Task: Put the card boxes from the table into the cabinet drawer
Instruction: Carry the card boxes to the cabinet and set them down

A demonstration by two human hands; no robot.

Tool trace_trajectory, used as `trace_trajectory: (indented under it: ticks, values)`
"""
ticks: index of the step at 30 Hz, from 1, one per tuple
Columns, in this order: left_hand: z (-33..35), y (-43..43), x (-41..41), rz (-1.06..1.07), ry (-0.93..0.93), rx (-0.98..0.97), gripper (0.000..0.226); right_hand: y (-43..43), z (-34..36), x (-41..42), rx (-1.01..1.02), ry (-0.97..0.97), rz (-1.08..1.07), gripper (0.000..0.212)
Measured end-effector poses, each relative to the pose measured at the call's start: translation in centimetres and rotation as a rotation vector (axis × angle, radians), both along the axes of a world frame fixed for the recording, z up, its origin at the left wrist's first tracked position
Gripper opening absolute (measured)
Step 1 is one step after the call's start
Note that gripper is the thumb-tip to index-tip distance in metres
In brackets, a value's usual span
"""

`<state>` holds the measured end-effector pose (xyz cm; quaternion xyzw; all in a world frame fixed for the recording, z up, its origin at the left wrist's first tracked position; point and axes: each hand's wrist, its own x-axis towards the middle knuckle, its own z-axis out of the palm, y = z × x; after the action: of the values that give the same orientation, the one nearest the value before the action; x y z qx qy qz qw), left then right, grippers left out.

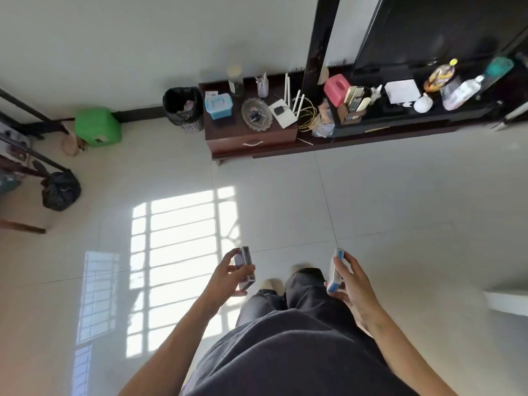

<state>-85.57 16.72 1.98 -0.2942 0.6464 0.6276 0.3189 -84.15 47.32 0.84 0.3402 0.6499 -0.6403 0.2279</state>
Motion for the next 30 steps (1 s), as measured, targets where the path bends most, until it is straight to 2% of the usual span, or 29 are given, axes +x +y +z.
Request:
trace_trajectory:
  ticks: [4, 8, 11, 17, 21, 25, 30]
  values:
    - [-0.1, 0.2, -5.7, 0.010, -0.015, -0.007, 0.063, 0.0, -0.7, -6.7, -0.026, -0.006, 0.008, 0.041]
    - [-0.2, 0.9, -10.9, 0.037, -0.058, -0.042, 0.060, 0.7, -0.9, -14.2, -0.055, -0.020, 0.024, 0.023]
    - [0.2, 1.1, -14.8, 0.014, -0.048, -0.077, 0.062, 0.5, -0.8, -19.6, -0.044, -0.009, 0.052, 0.021]
    - [0.5, -0.6, -21.8, 0.111, -0.011, -0.084, 0.070, -1.8, -0.8, -30.0, 0.020, -0.003, 0.188, 0.035]
    - [-0.6, -3.0, -25.5, 0.185, -0.063, -0.110, 0.075, -4.3, -1.4, -35.7, 0.034, -0.050, 0.228, 0.046]
    - [-1.9, -6.0, -30.2, 0.212, -0.111, -0.112, 0.068, -7.1, -2.0, -40.8, -0.022, -0.108, 0.205, 0.044]
    - [-2.0, -9.7, -37.8, 0.116, -0.098, -0.103, 0.058, -9.9, -2.2, -46.7, -0.005, -0.117, 0.178, 0.062]
